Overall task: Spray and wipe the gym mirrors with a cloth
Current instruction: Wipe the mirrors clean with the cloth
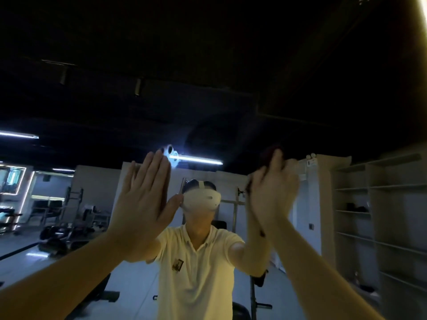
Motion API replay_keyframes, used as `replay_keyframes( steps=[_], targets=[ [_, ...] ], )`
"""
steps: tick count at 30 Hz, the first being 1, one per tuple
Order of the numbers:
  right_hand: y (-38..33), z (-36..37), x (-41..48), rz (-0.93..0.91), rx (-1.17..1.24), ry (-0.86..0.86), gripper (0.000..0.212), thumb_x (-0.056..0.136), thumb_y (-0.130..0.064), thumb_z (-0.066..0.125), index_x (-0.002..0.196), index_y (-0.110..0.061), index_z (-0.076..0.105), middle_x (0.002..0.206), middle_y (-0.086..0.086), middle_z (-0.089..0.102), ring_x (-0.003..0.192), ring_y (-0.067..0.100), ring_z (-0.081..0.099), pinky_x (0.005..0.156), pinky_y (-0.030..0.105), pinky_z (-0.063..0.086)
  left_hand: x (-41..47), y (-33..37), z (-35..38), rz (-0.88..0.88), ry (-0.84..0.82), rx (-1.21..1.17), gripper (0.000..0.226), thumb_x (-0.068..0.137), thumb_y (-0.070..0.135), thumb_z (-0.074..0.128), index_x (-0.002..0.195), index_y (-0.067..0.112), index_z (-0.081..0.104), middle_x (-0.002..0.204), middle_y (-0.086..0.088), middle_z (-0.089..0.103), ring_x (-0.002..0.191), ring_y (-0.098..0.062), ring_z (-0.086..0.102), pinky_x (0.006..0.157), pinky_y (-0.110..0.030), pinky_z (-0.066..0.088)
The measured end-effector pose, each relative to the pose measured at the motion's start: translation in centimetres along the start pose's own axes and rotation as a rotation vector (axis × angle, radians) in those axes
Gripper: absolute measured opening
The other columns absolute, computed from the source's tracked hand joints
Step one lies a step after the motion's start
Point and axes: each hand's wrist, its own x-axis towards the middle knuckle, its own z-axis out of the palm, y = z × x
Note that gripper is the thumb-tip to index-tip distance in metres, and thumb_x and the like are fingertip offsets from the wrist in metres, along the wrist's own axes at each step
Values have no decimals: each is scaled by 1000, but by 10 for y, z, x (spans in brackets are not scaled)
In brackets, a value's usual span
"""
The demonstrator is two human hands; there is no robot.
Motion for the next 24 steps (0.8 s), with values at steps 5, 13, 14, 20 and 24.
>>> replay_keyframes(
  steps=[5,13,14,20,24],
  targets=[
    [-84,19,-86,-388,172,-143,66,93,-36,67,150,-12,44,123,13,56,105,22,56,89,34,54,-56,-26,-3,24,-12,3,78,106,54,27,163,1,25,173,-18,18,161,-32,16,128,-60,13],
    [2,-3,-75,-121,-95,-104,55,100,-33,54,150,-14,41,127,17,51,101,32,56,85,34,42,-77,-35,6,33,-77,-12,78,107,54,27,163,1,23,173,-19,13,162,-34,10,127,-63,17],
    [6,-3,-75,40,-98,-67,52,104,-33,47,151,-11,40,125,19,50,97,34,56,84,37,41,-77,-36,6,45,-84,-17,78,107,54,26,164,1,22,173,-19,13,162,-34,10,126,-64,18],
    [-60,6,-139,76,18,-125,58,104,-38,43,155,-13,33,131,18,47,102,29,55,84,34,44,-77,-36,5,45,-70,-51,77,107,53,29,163,1,23,172,-21,16,161,-35,10,127,-62,15],
    [-87,5,-196,-265,42,-217,54,100,-36,48,148,-12,43,113,11,57,92,23,59,80,34,53,-78,-37,5,59,-64,-59,77,108,53,29,165,2,18,173,-20,12,162,-33,7,128,-61,13]
  ],
)
